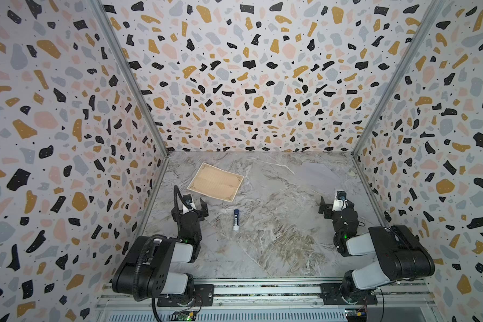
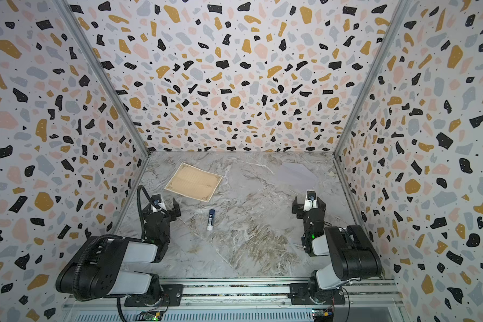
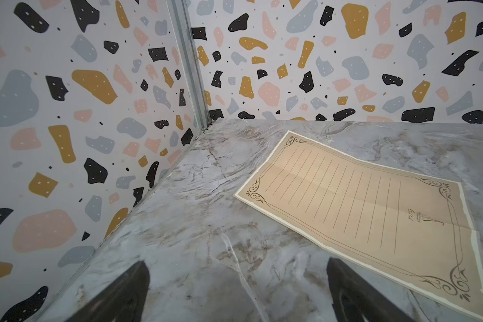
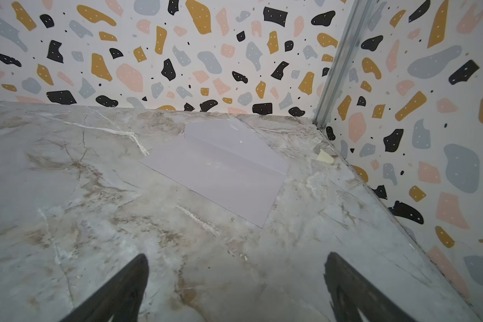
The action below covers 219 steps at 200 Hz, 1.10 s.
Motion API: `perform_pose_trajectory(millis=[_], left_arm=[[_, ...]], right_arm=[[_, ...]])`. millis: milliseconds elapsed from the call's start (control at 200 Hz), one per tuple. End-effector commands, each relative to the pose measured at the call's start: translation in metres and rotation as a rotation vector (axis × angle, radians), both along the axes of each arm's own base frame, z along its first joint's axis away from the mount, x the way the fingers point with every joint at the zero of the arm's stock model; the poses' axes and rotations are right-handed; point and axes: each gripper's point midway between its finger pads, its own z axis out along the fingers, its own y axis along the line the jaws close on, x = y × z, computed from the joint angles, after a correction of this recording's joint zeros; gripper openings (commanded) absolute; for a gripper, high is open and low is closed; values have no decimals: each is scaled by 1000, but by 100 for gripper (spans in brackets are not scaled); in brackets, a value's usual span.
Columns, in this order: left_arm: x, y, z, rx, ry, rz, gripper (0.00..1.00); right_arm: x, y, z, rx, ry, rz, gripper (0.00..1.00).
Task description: Place the letter into the envelope and seal it
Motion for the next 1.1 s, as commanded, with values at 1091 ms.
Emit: perform_pose_trajectory(millis=[1091], left_arm=[[1,16,37,-35,-55,101,100]], right_arm=[[3,5,49,40,-21,18,99]])
